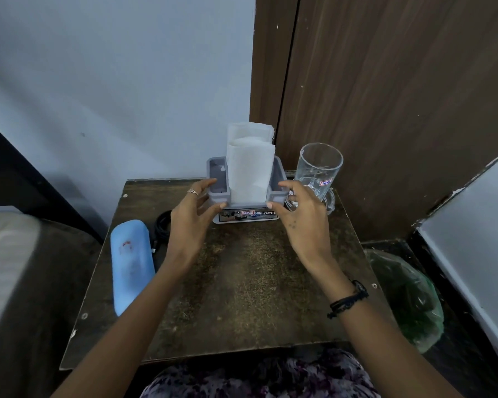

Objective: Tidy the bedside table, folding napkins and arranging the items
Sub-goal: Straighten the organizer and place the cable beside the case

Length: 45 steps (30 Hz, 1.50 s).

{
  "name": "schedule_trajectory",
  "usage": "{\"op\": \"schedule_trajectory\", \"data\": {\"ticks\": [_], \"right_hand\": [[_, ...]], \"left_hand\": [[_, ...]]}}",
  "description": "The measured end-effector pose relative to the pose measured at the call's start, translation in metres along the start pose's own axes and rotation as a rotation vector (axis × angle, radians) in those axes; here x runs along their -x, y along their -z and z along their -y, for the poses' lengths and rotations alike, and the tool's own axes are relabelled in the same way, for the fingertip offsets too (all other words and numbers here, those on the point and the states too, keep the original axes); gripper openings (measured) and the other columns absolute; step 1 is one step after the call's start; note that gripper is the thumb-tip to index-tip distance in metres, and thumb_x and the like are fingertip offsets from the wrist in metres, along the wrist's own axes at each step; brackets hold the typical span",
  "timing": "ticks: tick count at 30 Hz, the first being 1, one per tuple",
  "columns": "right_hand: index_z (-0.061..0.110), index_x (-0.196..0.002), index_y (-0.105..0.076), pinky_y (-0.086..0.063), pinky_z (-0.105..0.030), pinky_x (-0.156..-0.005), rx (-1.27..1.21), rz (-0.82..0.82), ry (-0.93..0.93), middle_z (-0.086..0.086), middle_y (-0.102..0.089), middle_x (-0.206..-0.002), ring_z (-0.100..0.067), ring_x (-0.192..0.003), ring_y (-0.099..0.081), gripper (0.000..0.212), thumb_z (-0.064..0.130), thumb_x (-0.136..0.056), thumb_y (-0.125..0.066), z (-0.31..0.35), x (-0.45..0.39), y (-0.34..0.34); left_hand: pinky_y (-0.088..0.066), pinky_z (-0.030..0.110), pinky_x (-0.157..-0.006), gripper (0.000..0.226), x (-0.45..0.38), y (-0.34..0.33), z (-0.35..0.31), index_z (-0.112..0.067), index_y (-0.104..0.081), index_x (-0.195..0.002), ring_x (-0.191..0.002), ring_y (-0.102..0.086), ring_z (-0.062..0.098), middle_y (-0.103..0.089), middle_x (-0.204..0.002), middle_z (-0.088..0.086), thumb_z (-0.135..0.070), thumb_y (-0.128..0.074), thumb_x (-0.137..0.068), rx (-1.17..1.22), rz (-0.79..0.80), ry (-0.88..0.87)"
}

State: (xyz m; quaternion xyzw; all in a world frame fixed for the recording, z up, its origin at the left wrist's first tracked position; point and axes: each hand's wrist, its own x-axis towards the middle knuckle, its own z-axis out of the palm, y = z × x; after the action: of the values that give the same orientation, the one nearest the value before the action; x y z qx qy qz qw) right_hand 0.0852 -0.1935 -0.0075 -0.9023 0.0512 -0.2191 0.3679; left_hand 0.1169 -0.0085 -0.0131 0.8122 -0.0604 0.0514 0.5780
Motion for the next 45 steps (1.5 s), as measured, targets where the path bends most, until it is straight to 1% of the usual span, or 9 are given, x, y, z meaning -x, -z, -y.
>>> {"op": "schedule_trajectory", "data": {"ticks": [5, 12, 17, 20, 25, 30, 34, 40, 45], "right_hand": [[0.017, -0.116, -0.058, -0.044, -0.013, -0.065, -0.018, -0.197, 0.017, 0.0, -0.058, -0.111, -0.01, -0.086, -0.058, 0.035, 0.026, -0.084, -0.067, 0.022, 0.034, -0.003], [0.02, -0.098, -0.062, -0.055, -0.025, -0.07, -0.114, 0.094, 0.111, 0.007, -0.064, -0.095, -0.008, -0.084, -0.062, 0.011, 0.022, -0.087, -0.062, 0.07, 0.063, -0.047], [0.024, -0.094, -0.062, -0.052, -0.025, -0.064, -0.099, 0.142, 0.078, 0.008, -0.067, -0.09, -0.006, -0.081, -0.061, 0.006, 0.027, -0.088, -0.06, 0.084, 0.064, -0.07], [0.019, -0.093, -0.064, -0.053, -0.03, -0.061, -0.067, 0.167, 0.055, 0.002, -0.069, -0.089, -0.012, -0.079, -0.063, 0.008, 0.025, -0.089, -0.061, 0.086, 0.059, -0.08], [0.015, -0.107, -0.062, -0.053, -0.035, -0.068, -0.01, 0.253, 0.039, -0.004, -0.069, -0.097, -0.02, -0.085, -0.064, 0.02, 0.022, -0.089, -0.062, 0.091, 0.056, -0.098], [0.015, -0.11, -0.058, -0.047, -0.034, -0.068, 0.142, 0.315, 0.116, -0.006, -0.061, -0.102, -0.024, -0.094, -0.06, 0.02, 0.022, -0.091, -0.056, 0.09, 0.053, -0.113], [0.012, -0.11, -0.054, -0.046, -0.035, -0.066, 0.271, 0.302, 0.181, -0.006, -0.056, -0.107, -0.025, -0.097, -0.058, 0.017, 0.017, -0.094, -0.049, 0.088, 0.043, -0.119], [0.014, -0.125, -0.049, -0.046, -0.032, -0.066, 0.376, 0.255, 0.166, -0.006, -0.053, -0.114, -0.025, -0.1, -0.058, 0.031, 0.012, -0.094, -0.047, 0.084, 0.033, -0.124], [0.012, -0.139, -0.036, -0.048, -0.036, -0.075, 0.42, 0.271, 0.129, -0.008, -0.051, -0.123, -0.027, -0.109, -0.055, 0.048, 0.011, -0.093, -0.046, 0.08, 0.031, -0.126]], "left_hand": [[-0.04, 0.005, -0.08, 0.05, 0.022, 0.012, 0.0, -0.022, -0.047, -0.129, -0.109, -0.052, 0.004, -0.052, -0.119, -0.013, -0.012, -0.066, -0.084, -0.05, -0.04, 0.012], [-0.046, 0.003, -0.078, 0.028, 0.062, 0.033, -0.004, -0.029, -0.062, -0.099, -0.084, -0.06, -0.007, -0.065, -0.089, -0.017, -0.004, -0.061, -0.085, -0.244, 0.006, -0.1], [-0.051, 0.035, -0.081, 0.022, 0.054, 0.063, -0.001, -0.017, -0.067, -0.106, -0.097, -0.06, 0.016, -0.071, -0.099, 0.002, -0.011, -0.061, -0.086, -0.565, -0.058, -0.135], [-0.043, 0.04, -0.081, 0.029, 0.04, 0.078, 0.0, -0.014, -0.066, -0.111, -0.104, -0.053, 0.027, -0.07, -0.105, 0.007, -0.015, -0.066, -0.082, -0.792, -0.067, -0.19], [-0.017, 0.041, -0.112, 0.065, 0.007, 0.088, 0.015, -0.013, -0.036, -0.141, -0.143, -0.018, 0.019, -0.037, -0.149, 0.003, -0.035, -0.062, -0.085, -1.01, 0.158, -0.029], [-0.011, 0.043, -0.116, 0.06, -0.01, 0.087, 0.029, -0.013, -0.047, -0.133, -0.141, -0.026, 0.018, -0.055, -0.132, 0.01, -0.04, -0.063, -0.082, -0.95, 0.237, 0.051], [-0.025, 0.044, -0.11, 0.037, -0.012, 0.08, 0.031, -0.009, -0.064, -0.104, -0.101, -0.058, 0.027, -0.064, -0.087, 0.008, -0.038, -0.065, -0.081, -0.893, 0.099, -0.02], [-0.023, 0.036, -0.112, 0.045, -0.025, 0.06, 0.035, 0.002, -0.061, -0.082, -0.09, -0.059, 0.031, -0.066, -0.088, 0.018, -0.042, -0.066, -0.079, -0.858, -0.042, 0.024], [-0.03, 0.036, -0.106, 0.044, -0.031, 0.042, 0.035, 0.006, -0.061, -0.09, -0.1, -0.056, 0.031, -0.064, -0.099, 0.021, -0.038, -0.062, -0.083, -0.872, -0.081, 0.007]]}}
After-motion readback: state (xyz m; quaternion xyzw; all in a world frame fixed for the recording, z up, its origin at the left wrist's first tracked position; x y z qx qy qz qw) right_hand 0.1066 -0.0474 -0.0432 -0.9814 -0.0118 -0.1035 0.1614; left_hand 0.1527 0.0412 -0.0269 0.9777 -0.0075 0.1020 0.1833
